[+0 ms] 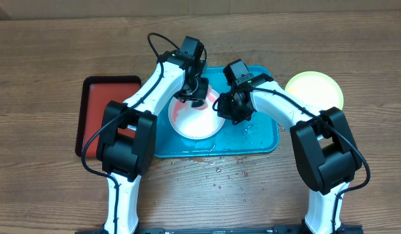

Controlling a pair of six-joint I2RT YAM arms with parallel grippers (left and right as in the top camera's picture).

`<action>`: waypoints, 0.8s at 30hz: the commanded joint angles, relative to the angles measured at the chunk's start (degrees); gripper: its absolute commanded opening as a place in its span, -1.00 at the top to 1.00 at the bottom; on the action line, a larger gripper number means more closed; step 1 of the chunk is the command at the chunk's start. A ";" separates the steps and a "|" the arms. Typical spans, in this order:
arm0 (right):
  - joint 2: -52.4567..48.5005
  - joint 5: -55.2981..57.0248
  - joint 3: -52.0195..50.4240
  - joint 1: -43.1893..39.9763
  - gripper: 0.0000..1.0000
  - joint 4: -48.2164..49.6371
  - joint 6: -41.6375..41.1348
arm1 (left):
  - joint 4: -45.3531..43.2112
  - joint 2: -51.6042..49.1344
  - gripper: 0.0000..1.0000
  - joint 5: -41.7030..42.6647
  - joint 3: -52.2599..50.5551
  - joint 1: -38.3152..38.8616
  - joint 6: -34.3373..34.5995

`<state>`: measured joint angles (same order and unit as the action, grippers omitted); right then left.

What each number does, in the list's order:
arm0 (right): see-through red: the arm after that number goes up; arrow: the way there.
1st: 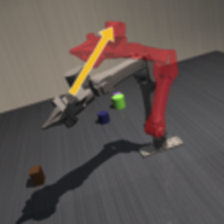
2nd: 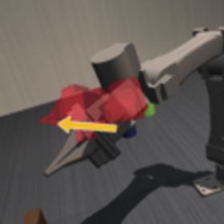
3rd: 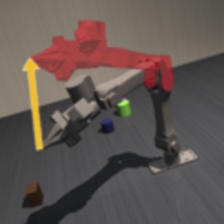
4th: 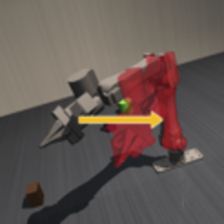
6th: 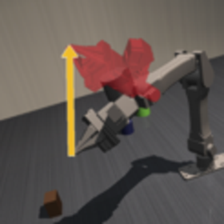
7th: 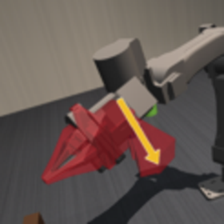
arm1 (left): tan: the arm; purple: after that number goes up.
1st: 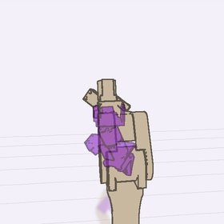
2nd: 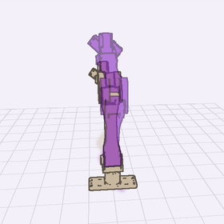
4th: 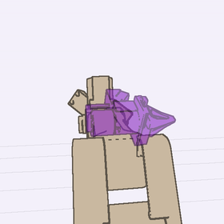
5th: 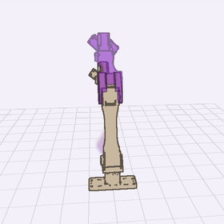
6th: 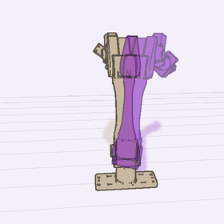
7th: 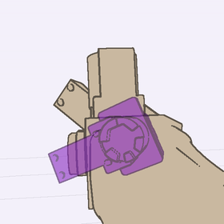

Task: Clean dirty plates on tray and stack at the side
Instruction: 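Continue scrubbing the white plate with the sponge in the left gripper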

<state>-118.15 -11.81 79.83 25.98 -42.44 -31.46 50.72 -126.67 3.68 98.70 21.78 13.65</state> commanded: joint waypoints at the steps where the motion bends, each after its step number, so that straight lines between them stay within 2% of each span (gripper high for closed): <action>1: -2.10 2.08 -1.14 0.39 0.90 -0.35 -0.26 | 3.87 -0.74 0.92 -23.76 -0.09 0.00 11.72; 4: -2.10 2.08 -1.14 0.39 0.91 -0.35 -0.26 | 10.10 -0.74 0.92 -30.67 -0.09 0.00 19.23; 9: -2.10 2.08 -1.14 0.39 0.90 -0.31 -0.26 | 17.86 -0.74 0.92 -26.56 -0.09 0.07 19.12; 13: -2.10 2.08 -1.14 0.39 0.90 -0.28 -0.26 | 20.48 -0.74 0.91 -14.75 -0.09 0.04 11.08; 15: -2.10 2.08 -1.14 0.39 0.90 -0.28 -0.26 | 19.91 -0.74 0.92 -6.47 -0.09 0.04 3.63; 16: -2.10 2.08 -1.14 0.39 0.90 -0.28 -0.26 | 18.93 -0.74 0.92 0.59 -0.09 0.04 -2.36; 19: -2.10 2.08 -1.14 0.39 0.90 -0.31 -0.26 | 16.15 -0.74 0.92 13.38 -0.09 0.04 -12.20; 22: -2.10 2.08 -1.14 0.39 0.90 -0.35 -0.26 | 12.33 -0.74 0.92 20.39 -0.09 0.04 -16.17; 24: -2.10 2.08 -1.14 0.39 0.90 -0.37 -0.26 | 8.70 -0.74 0.92 19.76 -0.09 0.04 -15.98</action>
<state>-118.15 -12.56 79.83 26.92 -42.44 -31.46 62.87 -126.67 12.58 98.72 21.39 5.17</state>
